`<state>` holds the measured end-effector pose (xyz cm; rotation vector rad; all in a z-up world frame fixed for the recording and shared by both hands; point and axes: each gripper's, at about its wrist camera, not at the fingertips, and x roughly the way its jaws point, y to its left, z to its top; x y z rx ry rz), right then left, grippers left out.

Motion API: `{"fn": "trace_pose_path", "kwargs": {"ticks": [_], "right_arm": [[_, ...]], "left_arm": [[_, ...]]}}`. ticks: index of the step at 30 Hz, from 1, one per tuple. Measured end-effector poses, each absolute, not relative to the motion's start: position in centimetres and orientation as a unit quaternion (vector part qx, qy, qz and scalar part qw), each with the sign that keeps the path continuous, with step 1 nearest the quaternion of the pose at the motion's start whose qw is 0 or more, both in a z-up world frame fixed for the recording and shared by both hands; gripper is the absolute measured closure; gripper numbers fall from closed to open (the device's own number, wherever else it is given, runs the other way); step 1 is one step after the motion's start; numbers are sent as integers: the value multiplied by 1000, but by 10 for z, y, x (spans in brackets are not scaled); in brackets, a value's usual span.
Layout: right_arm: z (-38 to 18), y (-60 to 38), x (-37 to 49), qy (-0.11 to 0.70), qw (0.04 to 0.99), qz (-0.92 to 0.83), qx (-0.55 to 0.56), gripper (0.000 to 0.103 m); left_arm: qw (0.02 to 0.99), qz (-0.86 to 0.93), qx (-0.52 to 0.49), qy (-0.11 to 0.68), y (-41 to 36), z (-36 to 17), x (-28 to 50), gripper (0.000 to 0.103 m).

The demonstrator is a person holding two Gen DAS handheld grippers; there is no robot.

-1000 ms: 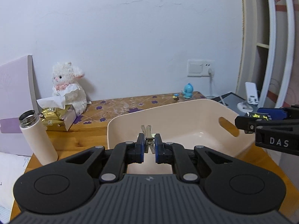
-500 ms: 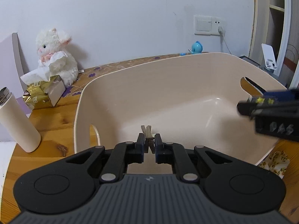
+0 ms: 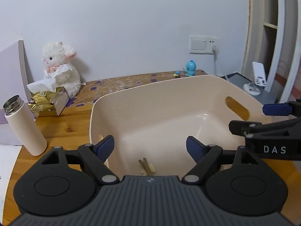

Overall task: Organize objects
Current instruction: 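Lift both tools over the basket and open them to drop the keys and box, then grasp the orange sock with the left tool while the right tool grasps the floral cloth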

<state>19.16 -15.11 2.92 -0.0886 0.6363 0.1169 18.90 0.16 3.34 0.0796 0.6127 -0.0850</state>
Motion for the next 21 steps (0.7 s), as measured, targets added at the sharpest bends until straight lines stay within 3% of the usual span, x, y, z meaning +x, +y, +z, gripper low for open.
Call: {"fn": "trace_pose_path", "kwargs": {"ticks": [5, 21], "right_arm": [[39, -167, 163, 309, 948, 64, -35, 11], [9, -188, 109, 355, 931, 59, -61, 8]], "left_arm": [[956, -39, 46, 288, 1, 45, 163, 10], [943, -51, 39, 328, -1, 21, 105, 9]]}}
